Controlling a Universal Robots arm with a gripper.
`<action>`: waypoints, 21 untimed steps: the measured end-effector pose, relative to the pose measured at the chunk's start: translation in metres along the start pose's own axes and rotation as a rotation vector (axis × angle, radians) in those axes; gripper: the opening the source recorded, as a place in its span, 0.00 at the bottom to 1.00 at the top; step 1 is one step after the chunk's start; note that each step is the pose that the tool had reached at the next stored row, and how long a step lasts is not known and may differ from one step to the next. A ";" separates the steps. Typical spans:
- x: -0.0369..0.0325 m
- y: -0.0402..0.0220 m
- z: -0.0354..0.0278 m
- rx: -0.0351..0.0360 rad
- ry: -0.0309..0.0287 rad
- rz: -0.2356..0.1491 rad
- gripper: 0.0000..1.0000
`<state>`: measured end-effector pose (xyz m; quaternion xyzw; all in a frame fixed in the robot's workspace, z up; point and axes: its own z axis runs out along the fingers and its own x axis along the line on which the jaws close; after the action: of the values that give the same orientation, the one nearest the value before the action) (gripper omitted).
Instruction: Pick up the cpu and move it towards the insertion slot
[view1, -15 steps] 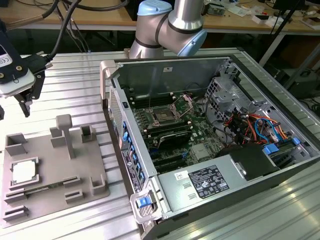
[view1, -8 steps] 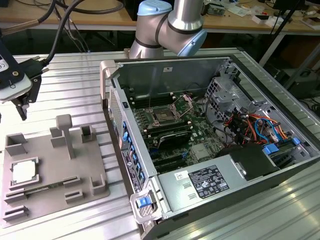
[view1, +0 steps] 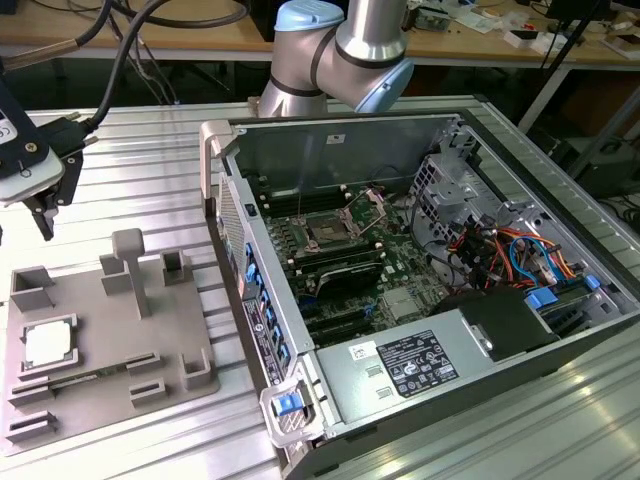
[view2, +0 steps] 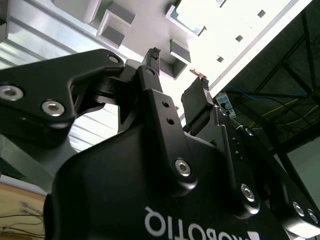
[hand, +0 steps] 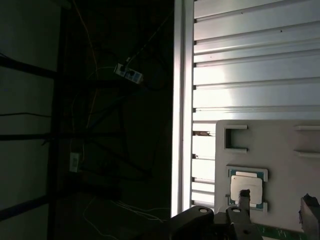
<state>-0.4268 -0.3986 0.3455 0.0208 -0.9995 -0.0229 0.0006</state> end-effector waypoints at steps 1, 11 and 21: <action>0.0000 0.0000 0.0000 -0.0003 0.0000 0.000 0.46; 0.0000 -0.0001 0.0014 -0.0016 0.0001 0.000 0.46; 0.0000 -0.0010 0.0067 -0.0019 0.0034 0.000 0.46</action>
<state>-0.4268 -0.3992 0.3388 0.0208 -0.9995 -0.0238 0.0023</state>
